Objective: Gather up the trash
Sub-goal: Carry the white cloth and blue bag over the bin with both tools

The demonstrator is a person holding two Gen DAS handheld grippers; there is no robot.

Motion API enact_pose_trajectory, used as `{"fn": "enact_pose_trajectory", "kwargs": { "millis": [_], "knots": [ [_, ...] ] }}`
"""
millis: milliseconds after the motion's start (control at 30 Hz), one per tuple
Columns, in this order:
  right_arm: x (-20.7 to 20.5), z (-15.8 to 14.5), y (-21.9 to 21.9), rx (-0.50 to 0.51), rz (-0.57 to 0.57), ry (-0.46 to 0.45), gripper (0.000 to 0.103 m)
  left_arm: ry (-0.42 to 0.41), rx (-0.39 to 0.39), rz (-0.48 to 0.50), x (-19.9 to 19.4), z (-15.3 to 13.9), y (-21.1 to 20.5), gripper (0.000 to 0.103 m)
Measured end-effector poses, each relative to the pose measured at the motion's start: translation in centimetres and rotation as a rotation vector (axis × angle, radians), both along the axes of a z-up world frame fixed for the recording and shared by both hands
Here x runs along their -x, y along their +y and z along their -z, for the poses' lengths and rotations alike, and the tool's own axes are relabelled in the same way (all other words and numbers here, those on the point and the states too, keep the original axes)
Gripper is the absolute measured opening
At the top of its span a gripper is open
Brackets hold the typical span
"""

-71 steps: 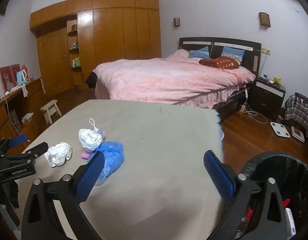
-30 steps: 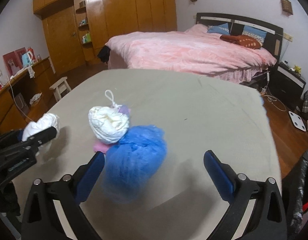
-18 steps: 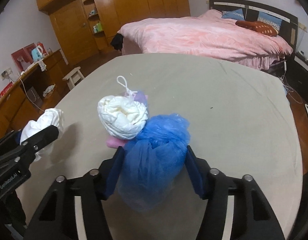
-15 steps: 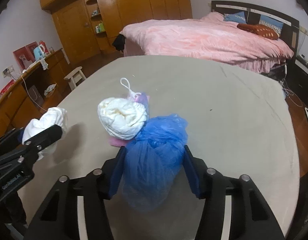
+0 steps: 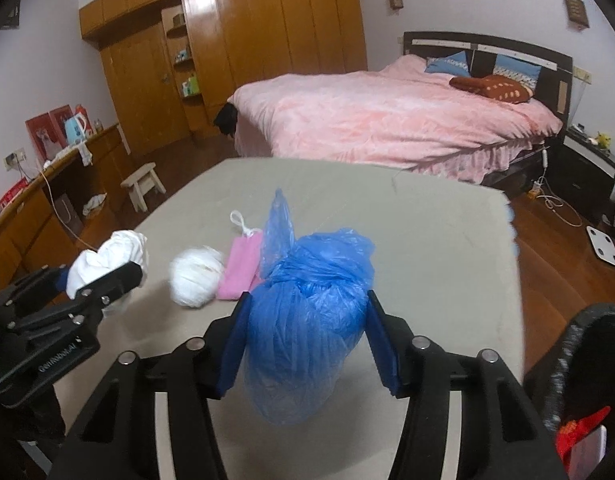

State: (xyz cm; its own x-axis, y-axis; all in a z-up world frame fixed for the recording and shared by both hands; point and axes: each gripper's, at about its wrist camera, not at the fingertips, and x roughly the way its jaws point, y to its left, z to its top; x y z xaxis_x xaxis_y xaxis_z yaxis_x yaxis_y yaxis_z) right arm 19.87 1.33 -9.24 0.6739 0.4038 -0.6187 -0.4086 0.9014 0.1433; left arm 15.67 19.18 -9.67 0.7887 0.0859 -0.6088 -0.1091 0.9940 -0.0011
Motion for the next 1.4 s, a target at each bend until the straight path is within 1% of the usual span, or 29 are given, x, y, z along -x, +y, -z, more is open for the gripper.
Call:
{"fn": "enact_pose_trajectory", "kwargs": {
  "millis": [267, 467, 833, 1400],
  "knots": [
    [2.0, -3.1, -3.5, -0.031, 0.042, -0.054, 0.055, -0.044, 0.005, 0.047, 1.1, -2.4, -3.2, 0.044],
    [3.8, -4.6, -5.8, -0.045, 0.07, -0.084, 0.055, -0.07, 0.014, 0.069, 2.1, -4.1, -5.6, 0.045],
    [7.3, -6.1, -10.0, -0.063, 0.119, -0.125, 0.055, -0.095, 0.011, 0.133, 4.0, -5.9, -9.7, 0.046],
    [11.8, -8.4, -14.6, -0.071, 0.181, -0.207, 0.055, -0.15, -0.001, 0.239, 7.0, -8.2, -15.2, 0.046]
  ]
}}
